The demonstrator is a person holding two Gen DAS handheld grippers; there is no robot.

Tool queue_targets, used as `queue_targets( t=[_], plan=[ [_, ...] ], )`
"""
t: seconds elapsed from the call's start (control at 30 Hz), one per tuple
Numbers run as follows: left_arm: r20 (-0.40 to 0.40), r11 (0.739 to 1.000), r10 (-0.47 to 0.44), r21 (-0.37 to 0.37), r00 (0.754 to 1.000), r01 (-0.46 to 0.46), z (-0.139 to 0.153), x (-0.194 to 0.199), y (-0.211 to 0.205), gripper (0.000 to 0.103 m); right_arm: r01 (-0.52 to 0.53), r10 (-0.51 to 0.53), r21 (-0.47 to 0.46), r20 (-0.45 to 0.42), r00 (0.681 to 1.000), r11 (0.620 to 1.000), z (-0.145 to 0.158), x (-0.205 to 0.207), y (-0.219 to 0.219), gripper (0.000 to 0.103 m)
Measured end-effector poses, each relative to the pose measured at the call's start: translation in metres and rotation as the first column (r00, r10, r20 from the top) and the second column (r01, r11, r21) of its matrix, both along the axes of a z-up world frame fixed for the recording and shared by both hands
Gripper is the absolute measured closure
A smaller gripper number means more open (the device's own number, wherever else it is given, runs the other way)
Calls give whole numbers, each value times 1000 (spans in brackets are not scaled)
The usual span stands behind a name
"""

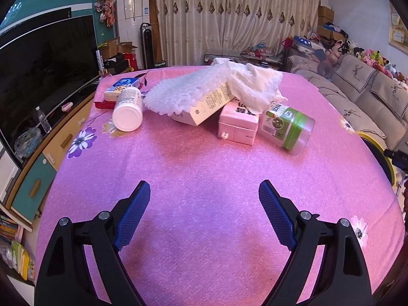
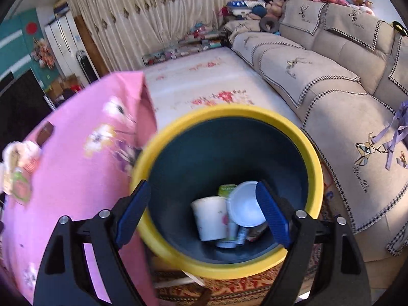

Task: Collect trash
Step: 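Reach the left gripper to the green-lidded plastic jar and grasp it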

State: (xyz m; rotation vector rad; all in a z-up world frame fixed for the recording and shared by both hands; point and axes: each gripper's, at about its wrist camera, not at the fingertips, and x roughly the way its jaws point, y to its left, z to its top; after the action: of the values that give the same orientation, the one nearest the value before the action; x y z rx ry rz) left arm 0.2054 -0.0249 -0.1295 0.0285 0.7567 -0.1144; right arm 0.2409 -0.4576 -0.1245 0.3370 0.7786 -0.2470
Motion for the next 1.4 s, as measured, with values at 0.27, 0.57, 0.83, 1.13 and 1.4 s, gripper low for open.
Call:
queue_targets(
  t=[0.27, 0.57, 0.83, 1.13, 1.4],
  plan=[
    [-7, 987, -160, -2, 987, 160, 11, 13, -48, 17, -96, 94, -1, 173, 980, 995, 34, -16, 66, 20],
    [31, 923, -384, 21, 923, 384, 32, 53, -105, 17, -122, 132, -60, 192, 973, 991, 40, -18, 103, 20],
    [3, 865, -502, 16, 865, 502, 35, 83, -121, 17, -125, 125, -9, 168, 978, 992, 36, -15, 96, 19],
    [-57, 867, -489, 75, 870, 492, 26, 112, -121, 16, -130, 124, 26, 158, 980, 991, 35, -11, 89, 20],
    [-88, 855, -500, 104, 861, 508, 16, 113, -120, 16, -133, 125, 39, 154, 980, 990, 34, -8, 87, 20]
  ],
)
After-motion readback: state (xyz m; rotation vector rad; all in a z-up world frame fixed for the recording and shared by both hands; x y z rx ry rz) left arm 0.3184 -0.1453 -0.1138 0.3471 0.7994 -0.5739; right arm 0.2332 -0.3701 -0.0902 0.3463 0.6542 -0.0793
